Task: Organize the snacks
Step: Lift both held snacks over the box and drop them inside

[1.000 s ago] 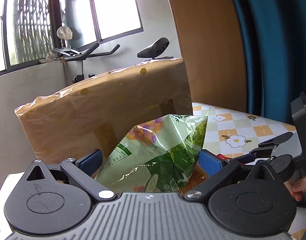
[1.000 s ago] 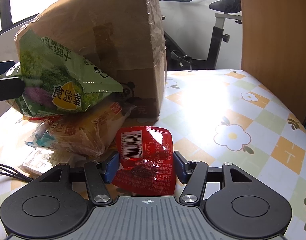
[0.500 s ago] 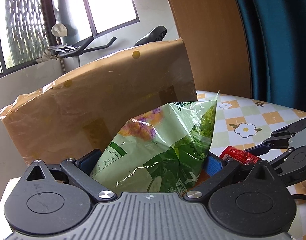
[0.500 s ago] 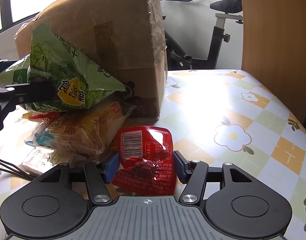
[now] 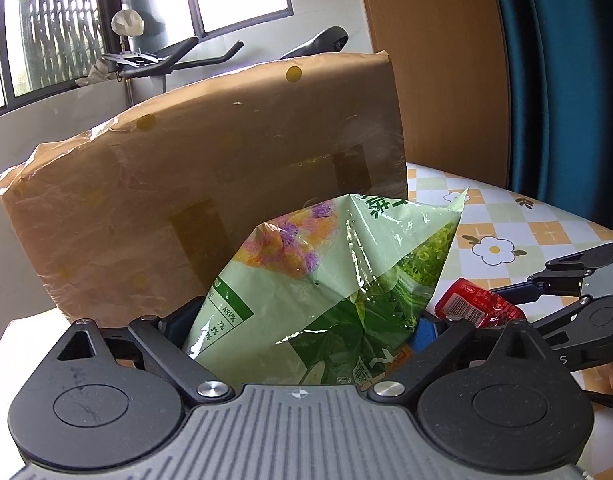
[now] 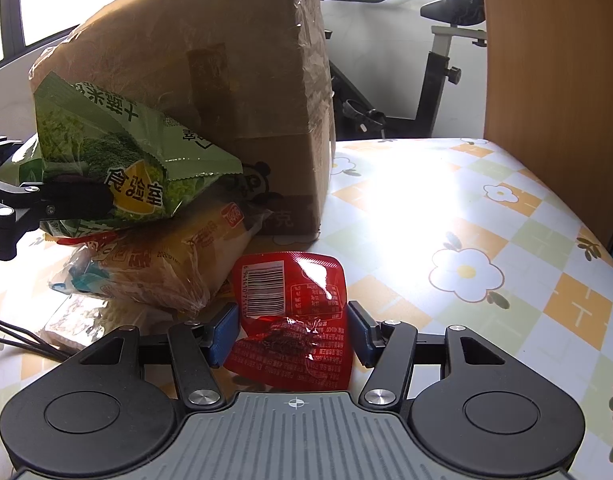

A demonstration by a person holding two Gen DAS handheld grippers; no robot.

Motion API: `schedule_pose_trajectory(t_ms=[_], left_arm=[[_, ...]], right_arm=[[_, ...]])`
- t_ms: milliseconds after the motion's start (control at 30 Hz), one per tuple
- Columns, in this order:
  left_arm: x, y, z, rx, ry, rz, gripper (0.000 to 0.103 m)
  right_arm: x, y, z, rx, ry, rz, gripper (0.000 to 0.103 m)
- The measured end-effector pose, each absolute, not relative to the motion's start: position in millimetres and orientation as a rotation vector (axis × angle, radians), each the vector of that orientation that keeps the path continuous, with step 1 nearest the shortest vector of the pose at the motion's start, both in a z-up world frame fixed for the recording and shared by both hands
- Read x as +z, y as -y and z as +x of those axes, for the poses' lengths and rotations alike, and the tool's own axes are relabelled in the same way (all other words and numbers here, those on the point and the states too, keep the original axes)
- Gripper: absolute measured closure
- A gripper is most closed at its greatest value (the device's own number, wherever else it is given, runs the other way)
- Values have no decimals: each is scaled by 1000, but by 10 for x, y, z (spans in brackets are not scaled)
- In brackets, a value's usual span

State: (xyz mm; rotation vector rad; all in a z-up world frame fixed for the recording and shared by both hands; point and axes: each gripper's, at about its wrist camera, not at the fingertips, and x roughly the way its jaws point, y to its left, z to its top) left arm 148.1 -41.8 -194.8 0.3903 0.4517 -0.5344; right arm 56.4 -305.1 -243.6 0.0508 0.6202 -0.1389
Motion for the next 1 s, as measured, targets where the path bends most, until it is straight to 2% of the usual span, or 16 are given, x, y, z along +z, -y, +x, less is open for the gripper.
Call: schedule_pose_trajectory(t_ms=[333,1000], left_arm=[[-1942,350,1440,-542,-434,369,12],[-1778,84,1076,-501,-404,193,14]], right_arm=[[-2437,3053,565,-139,-620,52,49],[-2380,3033,529,-158,-606,48,49]])
